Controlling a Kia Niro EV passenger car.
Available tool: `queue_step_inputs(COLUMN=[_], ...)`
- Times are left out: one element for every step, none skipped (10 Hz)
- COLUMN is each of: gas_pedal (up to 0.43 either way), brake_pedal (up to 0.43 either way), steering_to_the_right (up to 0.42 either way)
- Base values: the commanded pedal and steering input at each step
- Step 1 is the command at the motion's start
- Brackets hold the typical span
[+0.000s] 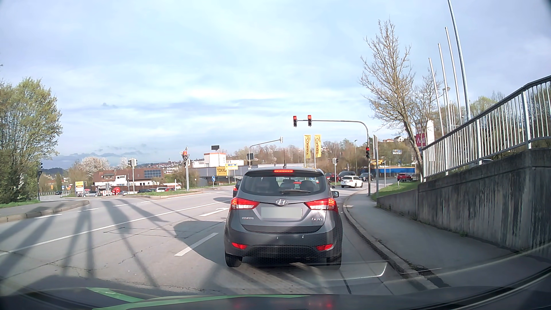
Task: Follow the waypoints while adhering to traffic rules and regulations
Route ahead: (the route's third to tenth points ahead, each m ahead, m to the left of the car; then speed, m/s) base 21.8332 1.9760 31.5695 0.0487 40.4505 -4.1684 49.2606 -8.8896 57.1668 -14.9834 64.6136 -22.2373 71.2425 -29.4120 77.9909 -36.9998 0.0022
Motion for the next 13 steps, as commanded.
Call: queue_step_inputs(gas_pedal=[0.0,0.0,0.0,0.0,0.0,0.0,0.0,0.0,0.0,0.0,0.0,0.0,0.0], brake_pedal=[0.488,0.488,0.488,0.488,0.488,0.488,0.488,0.488,0.488,0.494,0.488,0.488,0.488], steering_to_the_right=[0.033,0.033,0.033,0.033,0.033,0.033,0.033,0.034,0.033,0.033,0.033,0.033,0.034])
